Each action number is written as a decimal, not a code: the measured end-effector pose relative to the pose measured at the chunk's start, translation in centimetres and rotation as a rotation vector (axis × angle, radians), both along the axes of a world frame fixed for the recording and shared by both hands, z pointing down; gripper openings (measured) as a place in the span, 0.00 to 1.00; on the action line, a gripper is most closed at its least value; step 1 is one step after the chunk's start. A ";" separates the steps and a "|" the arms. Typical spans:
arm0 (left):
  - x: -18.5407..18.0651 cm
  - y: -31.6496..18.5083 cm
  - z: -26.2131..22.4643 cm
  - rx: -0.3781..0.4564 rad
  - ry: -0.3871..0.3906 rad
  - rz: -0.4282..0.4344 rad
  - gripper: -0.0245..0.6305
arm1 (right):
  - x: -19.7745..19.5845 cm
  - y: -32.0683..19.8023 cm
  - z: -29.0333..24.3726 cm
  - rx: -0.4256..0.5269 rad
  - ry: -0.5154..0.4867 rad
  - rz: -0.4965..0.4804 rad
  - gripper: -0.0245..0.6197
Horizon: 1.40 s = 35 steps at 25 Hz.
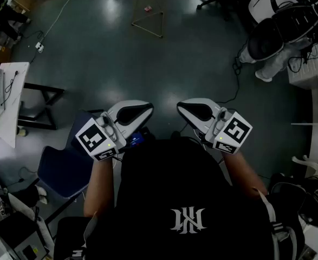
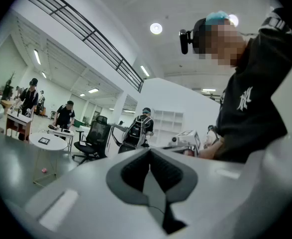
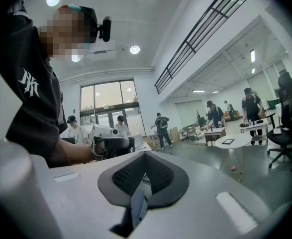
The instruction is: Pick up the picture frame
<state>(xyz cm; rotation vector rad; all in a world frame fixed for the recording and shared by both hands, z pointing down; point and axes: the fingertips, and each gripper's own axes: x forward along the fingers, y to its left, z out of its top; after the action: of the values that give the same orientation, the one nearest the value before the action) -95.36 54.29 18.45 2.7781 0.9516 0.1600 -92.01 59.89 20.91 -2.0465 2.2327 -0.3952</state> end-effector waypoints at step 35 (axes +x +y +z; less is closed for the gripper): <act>5.0 8.4 2.5 -0.004 -0.096 -0.114 0.04 | 6.3 10.2 2.8 0.099 -0.097 0.028 0.04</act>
<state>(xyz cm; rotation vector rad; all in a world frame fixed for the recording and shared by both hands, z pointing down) -90.32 62.66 20.91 2.7835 0.7678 0.2711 -85.75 70.12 23.75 -1.9631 2.1215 -0.3660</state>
